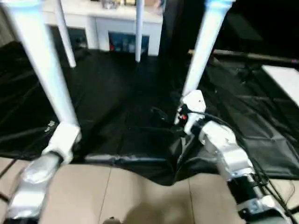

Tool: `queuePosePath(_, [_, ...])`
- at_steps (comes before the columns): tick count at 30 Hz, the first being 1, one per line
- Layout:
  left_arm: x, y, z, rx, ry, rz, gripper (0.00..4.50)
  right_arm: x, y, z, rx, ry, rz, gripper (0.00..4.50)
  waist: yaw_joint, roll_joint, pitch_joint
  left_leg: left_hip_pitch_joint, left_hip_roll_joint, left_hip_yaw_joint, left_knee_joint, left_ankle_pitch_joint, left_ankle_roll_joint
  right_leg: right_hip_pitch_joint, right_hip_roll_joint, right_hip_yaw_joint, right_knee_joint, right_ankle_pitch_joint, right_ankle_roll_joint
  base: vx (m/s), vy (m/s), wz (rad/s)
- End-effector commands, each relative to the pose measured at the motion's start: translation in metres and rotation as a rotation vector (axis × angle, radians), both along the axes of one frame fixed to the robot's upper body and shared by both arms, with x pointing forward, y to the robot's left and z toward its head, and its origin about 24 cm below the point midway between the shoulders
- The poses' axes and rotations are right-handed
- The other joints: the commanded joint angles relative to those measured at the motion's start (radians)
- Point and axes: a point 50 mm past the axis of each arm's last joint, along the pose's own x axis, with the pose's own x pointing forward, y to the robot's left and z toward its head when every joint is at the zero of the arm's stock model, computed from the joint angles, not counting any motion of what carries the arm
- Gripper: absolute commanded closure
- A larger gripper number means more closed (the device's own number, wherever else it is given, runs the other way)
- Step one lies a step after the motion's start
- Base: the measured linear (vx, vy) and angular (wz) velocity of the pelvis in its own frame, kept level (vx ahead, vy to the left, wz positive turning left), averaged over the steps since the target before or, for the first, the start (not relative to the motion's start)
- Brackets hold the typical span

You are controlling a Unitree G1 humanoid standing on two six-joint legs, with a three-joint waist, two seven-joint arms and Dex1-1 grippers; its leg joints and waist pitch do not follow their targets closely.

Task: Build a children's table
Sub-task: Flip table

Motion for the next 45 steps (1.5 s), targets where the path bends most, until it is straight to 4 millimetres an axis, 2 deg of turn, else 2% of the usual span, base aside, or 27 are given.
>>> queuePosePath(1, [-0.004, -0.009, 0.005, -0.039, -0.056, -0.035, 1.45, -0.002, -0.009, 0.001, 0.032, -0.005, -0.042, 0.0, -0.012, 0.022, -0.047, 0.023, 0.046, -0.005, -0.111, -0.323, -0.032, 0.026, -0.083, 0.055, -0.103, -0.163, -0.173, 0.0, 0.0, 0.0])
queuePosePath(4, [-0.01, -0.013, 0.01, -0.071, -0.151, -0.005, 1.24, -0.006, -0.013, -0.003, 0.06, 0.002, -0.065, 0.0, -0.018, 0.013, -0.043, 0.02, 0.045, 0.002, -0.112, -0.319, -0.029, 0.024, -0.085, 0.059, -0.118, -0.247, -0.136, 0.0, 0.0, 0.0])
queuePosePath(5, [-0.01, -0.013, 0.011, -0.078, -0.164, -0.001, 1.24, -0.008, -0.014, -0.004, 0.061, 0.002, -0.066, 0.0, -0.017, 0.014, -0.044, 0.022, 0.046, 0.006, -0.111, -0.296, -0.03, 0.021, -0.082, 0.06, -0.119, -0.239, -0.127, 0.0, 0.0, 0.0])
queuePosePath(8, [-0.011, -0.011, 0.022, -0.127, -0.289, 0.079, 1.24, -0.015, -0.016, -0.009, 0.071, 0.005, -0.053, 0.0, -0.015, 0.012, -0.046, 0.018, 0.047, 0.008, -0.111, -0.261, -0.025, 0.028, -0.082, 0.06, -0.118, -0.199, -0.12, 0.0, 0.0, 0.0])
queuePosePath(9, [-0.011, -0.01, 0.023, -0.134, -0.304, 0.095, 1.24, -0.015, -0.016, -0.009, 0.072, 0.005, -0.051, 0.0, -0.018, 0.009, -0.046, 0.016, 0.045, 0.008, -0.111, -0.253, -0.022, 0.03, -0.079, 0.059, -0.114, -0.182, -0.122, 0.0, 0.0, 0.0])
queuePosePath(10, [-0.015, -0.005, 0.021, -0.132, -0.312, 0.134, 1.24, -0.019, -0.018, -0.014, 0.064, 0.015, -0.048, 0.0, -0.018, 0.014, -0.047, 0.016, 0.044, 0.008, -0.111, -0.248, -0.021, 0.03, -0.079, 0.058, -0.113, -0.174, -0.123, 0.0, 0.0, 0.0])
queuePosePath(12, [-0.021, 0.002, 0.017, -0.114, -0.31, 0.197, 1.24, -0.023, -0.021, -0.02, 0.048, 0.029, -0.053, 0.0, -0.02, 0.009, -0.047, 0.015, 0.043, 0.011, -0.109, -0.227, -0.014, 0.031, -0.077, 0.059, -0.113, -0.148, -0.117, 0.0, 0.0, 0.0])
queuePosePath(14, [-0.029, 0.008, 0.012, -0.125, -0.315, 0.271, 1.24, -0.026, -0.026, -0.026, 0.04, 0.046, -0.078, 0.0, -0.024, 0.011, -0.05, 0.016, 0.044, 0.01, -0.111, -0.206, -0.008, 0.036, -0.075, 0.057, -0.114, -0.121, -0.119, 0.0, 0.0, 0.0])
queuePosePath(17, [-0.034, 0.012, 0.01, -0.096, -0.327, 0.343, 1.24, -0.028, -0.028, -0.029, 0.038, 0.051, -0.091, 0.0, -0.031, 0.012, -0.053, 0.015, 0.047, 0.009, -0.111, -0.181, -0.002, 0.039, -0.073, 0.054, -0.107, -0.039, -0.139, 0.0, 0.0, 0.0])
queuePosePath(18, [-0.037, 0.012, 0.01, -0.098, -0.338, 0.377, 1.24, -0.03, -0.03, -0.03, 0.035, 0.049, -0.093, 0.0, -0.03, 0.014, -0.052, 0.018, 0.047, 0.01, -0.111, -0.186, 0.003, 0.036, -0.072, 0.054, -0.108, -0.025, -0.144, 0.0, 0.0, 0.0])
queuePosePath(21, [-0.045, 0.005, 0.011, -0.165, -0.382, 0.398, 1.24, -0.034, -0.032, -0.031, 0.06, 0.049, -0.106, 0.0, -0.028, 0.013, -0.05, 0.019, 0.05, 0.01, -0.112, -0.198, 0.006, 0.039, -0.078, 0.055, -0.111, -0.021, -0.154, 0.0, 0.0, 0.0])
queuePosePath(22, [-0.047, -0.003, 0.014, -0.232, -0.41, 0.362, 1.24, -0.036, -0.033, -0.031, 0.079, 0.048, -0.104, 0.0, -0.027, 0.013, -0.051, 0.021, 0.051, 0.011, -0.112, -0.192, 0.007, 0.039, -0.075, 0.056, -0.109, -0.001, -0.156, 0.0, 0.0, 0.0])
queuePosePath(23, [-0.049, -0.014, 0.017, -0.328, -0.429, 0.301, 1.24, -0.039, -0.033, -0.031, 0.099, 0.042, -0.1, 0.0, -0.022, 0.011, -0.053, 0.02, 0.052, 0.01, -0.111, -0.179, 0.009, 0.043, -0.082, 0.056, -0.107, 0.017, -0.162, 0.0, 0.0, 0.0])
queuePosePath(24, [-0.05, -0.018, 0.018, -0.361, -0.431, 0.279, 1.24, -0.04, -0.034, -0.031, 0.105, 0.04, -0.1, 0.0, -0.022, 0.01, -0.052, 0.019, 0.054, 0.012, -0.113, -0.179, 0.009, 0.042, -0.078, 0.056, -0.107, 0.034, -0.165, 0.0, 0.0, 0.0])
queuePosePath(27, [-0.051, -0.016, 0.018, -0.332, -0.439, 0.312, 1.24, -0.042, -0.036, -0.034, 0.11, 0.04, -0.135, 0.0, -0.022, 0.009, -0.049, 0.021, 0.051, 0.014, -0.114, -0.197, 0.015, 0.039, -0.073, 0.055, -0.109, 0.023, -0.162, 0.0, 0.0, 0.0])
queuePosePath(28, [-0.051, -0.013, 0.019, -0.306, -0.453, 0.339, 1.24, -0.042, -0.037, -0.035, 0.107, 0.038, -0.154, 0.0, -0.022, 0.009, -0.046, 0.021, 0.051, 0.013, -0.117, -0.216, 0.014, 0.04, -0.075, 0.055, -0.113, -0.014, -0.15, 0.0, 0.0, 0.0])
queuePosePath(29, [-0.051, -0.01, 0.021, -0.262, -0.47, 0.36, 1.24, -0.04, -0.038, -0.035, 0.11, 0.026, -0.195, 0.0, -0.024, 0.009, -0.044, 0.022, 0.05, 0.012, -0.119, -0.238, 0.007, 0.039, -0.076, 0.056, -0.119, -0.068, -0.133, 0.0, 0.0, 0.0])
queuePosePath(31, [-0.052, -0.01, 0.023, -0.242, -0.475, 0.36, 1.24, -0.039, -0.039, -0.035, 0.114, 0.018, -0.216, 0.0, -0.025, 0.009, -0.043, 0.023, 0.051, 0.012, -0.12, -0.248, 0.002, 0.038, -0.077, 0.056, -0.123, -0.1, -0.124, 0.0, 0.0, 0.0])
queuePosePath(33, [-0.054, -0.013, 0.029, -0.276, -0.503, 0.334, 1.24, -0.031, -0.043, -0.031, 0.132, -0.003, -0.303, 0.0, -0.024, 0.014, -0.042, 0.024, 0.052, 0.009, -0.122, -0.258, -0.009, 0.035, -0.08, 0.057, -0.124, -0.13, -0.119, 0.0, 0.0, 0.0])
queuePosePath(34, [-0.054, -0.014, 0.031, -0.289, -0.51, 0.325, 1.24, -0.029, -0.044, -0.03, 0.145, -0.004, -0.323, 0.0, -0.026, 0.012, -0.043, 0.023, 0.051, 0.01, -0.123, -0.265, -0.015, 0.035, -0.078, 0.057, -0.124, -0.137, -0.12, 0.0, 0.0, 0.0])
queuePosePath(36, [-0.054, -0.014, 0.03, -0.284, -0.482, 0.324, 1.24, -0.021, -0.045, -0.029, 0.163, 0.014, -0.336, 0.0, -0.028, 0.017, -0.043, 0.026, 0.051, 0.009, -0.122, -0.282, -0.022, 0.032, -0.076, 0.056, -0.12, -0.129, -0.126, 0.0, 0.0, 0.0])
queuePosePath(38, [-0.052, -0.011, 0.027, -0.265, -0.447, 0.359, 1.24, -0.01, -0.042, -0.027, 0.173, 0.036, -0.319, 0.0, -0.031, 0.016, -0.044, 0.026, 0.048, 0.01, -0.12, -0.284, -0.021, 0.031, -0.074, 0.055, -0.118, -0.126, -0.131, 0.0, 0.0, 0.0])
queuePosePath(42, [-0.047, -0.008, 0.03, -0.234, -0.435, 0.358, 1.24, 0.005, -0.036, -0.026, 0.169, 0.047, -0.296, 0.0, -0.028, 0.019, -0.047, 0.023, 0.047, 0.013, -0.116, -0.244, -0.012, 0.033, -0.076, 0.055, -0.119, -0.099, -0.139, 0.0, 0.0, 0.0])
queuePosePath(43, [-0.046, -0.007, 0.03, -0.229, -0.432, 0.356, 1.24, 0.008, -0.035, -0.026, 0.167, 0.049, -0.297, 0.0, -0.03, 0.02, -0.047, 0.024, 0.048, 0.013, -0.115, -0.244, -0.014, 0.031, -0.076, 0.055, -0.116, -0.093, -0.147, 0.0, 0.0, 0.0])
queuePosePath(44, [-0.042, -0.002, 0.032, -0.214, -0.422, 0.354, 1.24, 0.023, -0.032, -0.022, 0.161, 0.053, -0.312, 0.0, -0.028, 0.019, -0.047, 0.024, 0.047, 0.012, -0.116, -0.235, -0.013, 0.033, -0.075, 0.053, -0.114, -0.083, -0.152, 0.0, 0.0, 0.0])
queuePosePath(45, [-0.04, 0.0, 0.033, -0.21, -0.415, 0.36, 1.24, 0.029, -0.031, -0.02, 0.159, 0.054, -0.316, 0.0, -0.034, 0.017, -0.042, 0.025, 0.044, 0.014, -0.115, -0.235, -0.014, 0.025, -0.075, 0.052, -0.111, -0.075, -0.175, 0.0, 0.0, 0.0])
